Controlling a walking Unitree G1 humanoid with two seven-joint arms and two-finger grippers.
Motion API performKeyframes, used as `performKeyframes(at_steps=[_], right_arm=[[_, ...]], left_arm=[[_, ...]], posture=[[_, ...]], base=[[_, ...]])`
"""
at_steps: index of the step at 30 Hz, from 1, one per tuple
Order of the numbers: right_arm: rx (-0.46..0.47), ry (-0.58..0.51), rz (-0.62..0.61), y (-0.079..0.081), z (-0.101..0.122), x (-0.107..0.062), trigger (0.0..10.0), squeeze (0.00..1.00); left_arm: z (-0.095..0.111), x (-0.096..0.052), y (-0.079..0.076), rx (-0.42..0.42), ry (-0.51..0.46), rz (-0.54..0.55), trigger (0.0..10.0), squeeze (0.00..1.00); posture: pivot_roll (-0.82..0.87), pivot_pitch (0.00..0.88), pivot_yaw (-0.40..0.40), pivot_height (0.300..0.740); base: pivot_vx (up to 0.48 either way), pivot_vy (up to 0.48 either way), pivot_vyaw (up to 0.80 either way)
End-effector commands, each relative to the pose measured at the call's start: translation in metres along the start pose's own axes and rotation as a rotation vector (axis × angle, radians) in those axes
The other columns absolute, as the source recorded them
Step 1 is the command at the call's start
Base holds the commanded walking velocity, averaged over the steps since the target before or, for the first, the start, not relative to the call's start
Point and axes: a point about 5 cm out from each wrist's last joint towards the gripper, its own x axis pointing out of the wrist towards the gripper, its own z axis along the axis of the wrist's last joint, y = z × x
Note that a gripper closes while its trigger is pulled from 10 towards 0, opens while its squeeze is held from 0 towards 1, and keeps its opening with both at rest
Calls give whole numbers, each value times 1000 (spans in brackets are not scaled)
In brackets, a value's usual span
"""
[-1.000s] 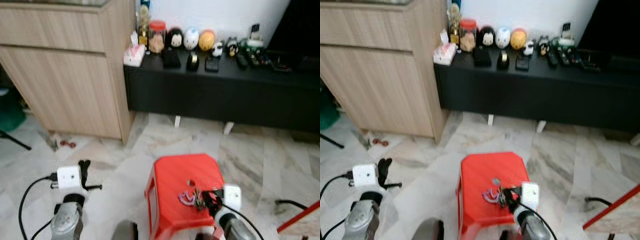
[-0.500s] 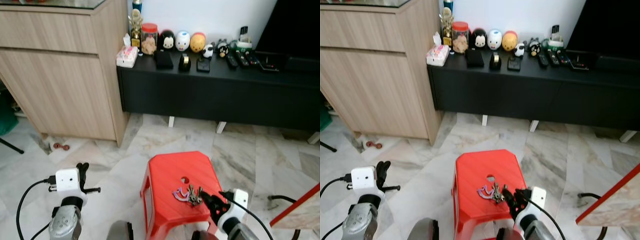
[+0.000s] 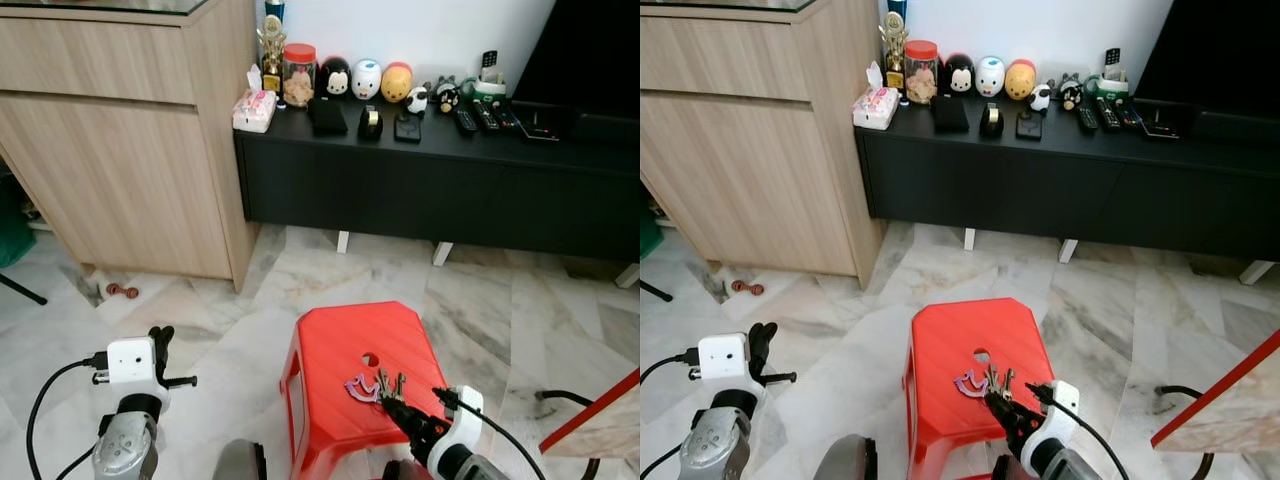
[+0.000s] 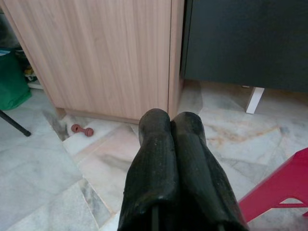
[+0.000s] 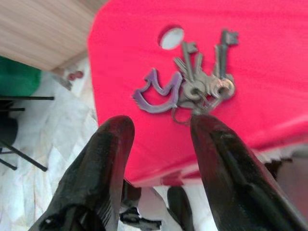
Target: Hang keys on a hook
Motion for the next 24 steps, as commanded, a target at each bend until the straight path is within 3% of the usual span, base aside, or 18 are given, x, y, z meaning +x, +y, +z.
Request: performKeyframes(at_steps=[1,6,17,19,20,24], right_arm=[[36,-1,-31,-3,1,1,10000,0],[212,-49,-92,-5,8,11,10000,0],[277,32,-153,-9,6,23,10000,0],[265,52,-143,-9,5,23,10000,553],[242,83,-134,-9,3,23,10000,1000],[230,122,-160,-14,-2,22,10000,1000]], left_arm=[[-6,-3,3,18,30,5,10000,0],[-7,-4,3,24,37,2,10000,0],[-7,-5,3,34,41,-2,10000,0],[-8,-6,3,36,43,-2,10000,0],[-8,-6,3,38,44,-3,10000,0],[-9,-7,4,39,48,-2,10000,0]], posture=[[211,62,-95,626],[213,65,-95,626],[219,72,-93,626],[215,73,-93,626],[215,74,-94,626],[219,77,-95,626]], base=[[0,0,0],[0,0,0],[0,0,0],[0,0,0],[0,0,0],[0,0,0]])
